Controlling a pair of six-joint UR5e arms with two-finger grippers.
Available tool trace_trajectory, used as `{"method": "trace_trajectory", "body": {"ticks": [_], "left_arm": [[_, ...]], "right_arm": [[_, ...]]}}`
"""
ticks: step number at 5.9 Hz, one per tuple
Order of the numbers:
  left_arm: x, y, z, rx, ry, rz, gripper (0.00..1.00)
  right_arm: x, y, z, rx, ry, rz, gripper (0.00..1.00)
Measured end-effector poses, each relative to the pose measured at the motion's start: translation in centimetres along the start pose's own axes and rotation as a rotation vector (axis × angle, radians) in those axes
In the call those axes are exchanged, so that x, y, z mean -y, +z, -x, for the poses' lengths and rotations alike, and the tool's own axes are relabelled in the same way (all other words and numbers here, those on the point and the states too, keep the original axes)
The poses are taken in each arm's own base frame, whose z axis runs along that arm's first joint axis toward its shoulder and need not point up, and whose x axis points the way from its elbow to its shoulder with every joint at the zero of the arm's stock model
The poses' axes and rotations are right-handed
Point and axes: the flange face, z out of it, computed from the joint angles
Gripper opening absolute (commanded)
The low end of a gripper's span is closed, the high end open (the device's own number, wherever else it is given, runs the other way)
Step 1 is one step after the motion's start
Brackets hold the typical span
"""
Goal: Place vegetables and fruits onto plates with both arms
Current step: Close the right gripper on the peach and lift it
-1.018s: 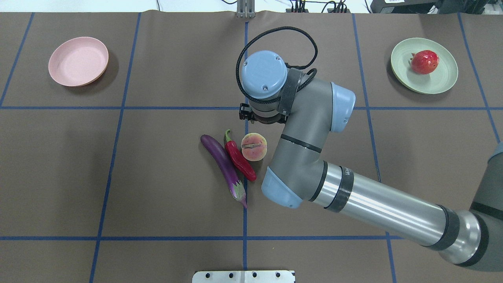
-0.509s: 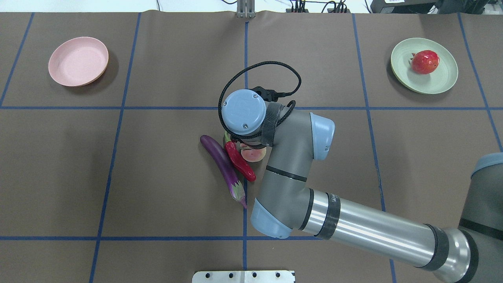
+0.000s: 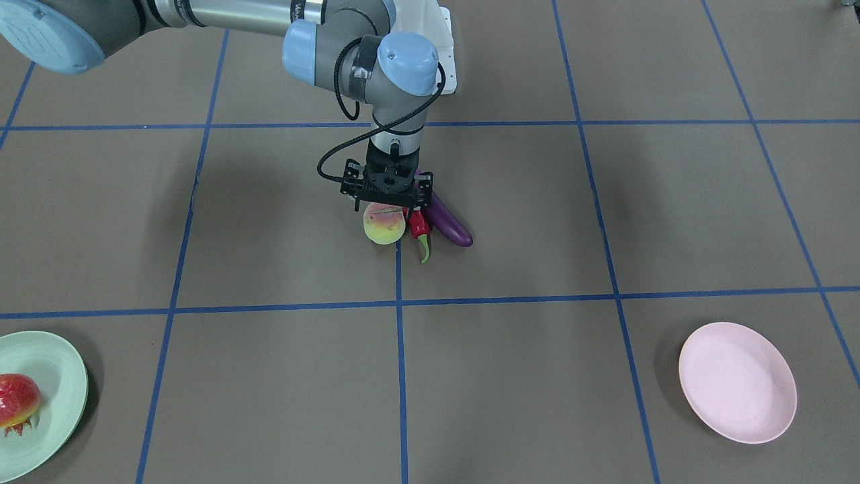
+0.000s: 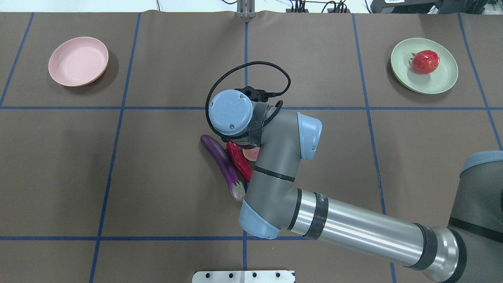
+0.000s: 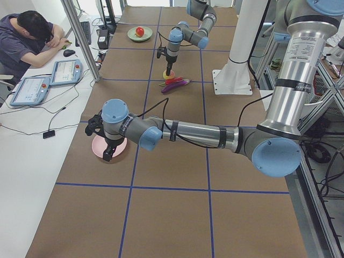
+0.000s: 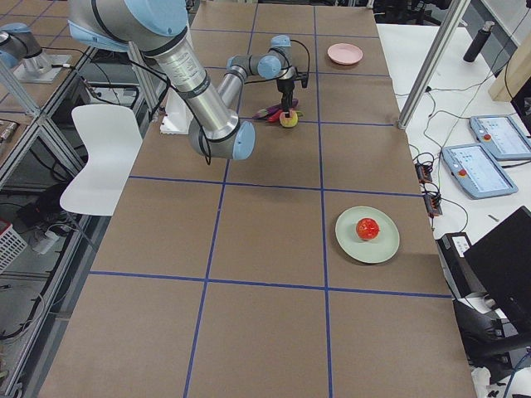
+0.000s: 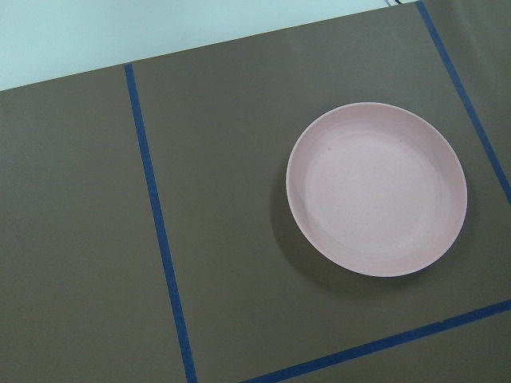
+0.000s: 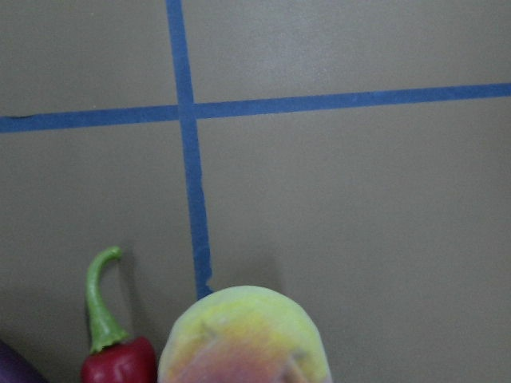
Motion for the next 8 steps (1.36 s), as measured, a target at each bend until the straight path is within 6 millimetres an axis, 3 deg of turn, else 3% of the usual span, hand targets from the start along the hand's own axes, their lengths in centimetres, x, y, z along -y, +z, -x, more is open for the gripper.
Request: {"method": "trace_trajectory", "body": {"ticks": [3,6,7,8], "left_arm": [[0.0,0.0,-0.1,-0.001,0.002,0.000,1.00],[0.0,0.1,0.0,-0.001,0.001,0.001,1.00],[0.0,0.1,0.0,-0.001,0.001,0.001,1.00],[0.0,0.1,0.0,-0.001,0.000,0.001,1.00]], "right_arm": [[0.3,0.4,-0.2,-0.009,-0.005,-0.007,0.99],[0.2,3.2,0.2,-0.019,-0.006,-0.001,0.99],[-0.1,3.8,0.3,-0.021,-0.009,0.003,0.84],[-0.4,4.0,0.4,-0.021,-0.011,0.005,0.01]]}}
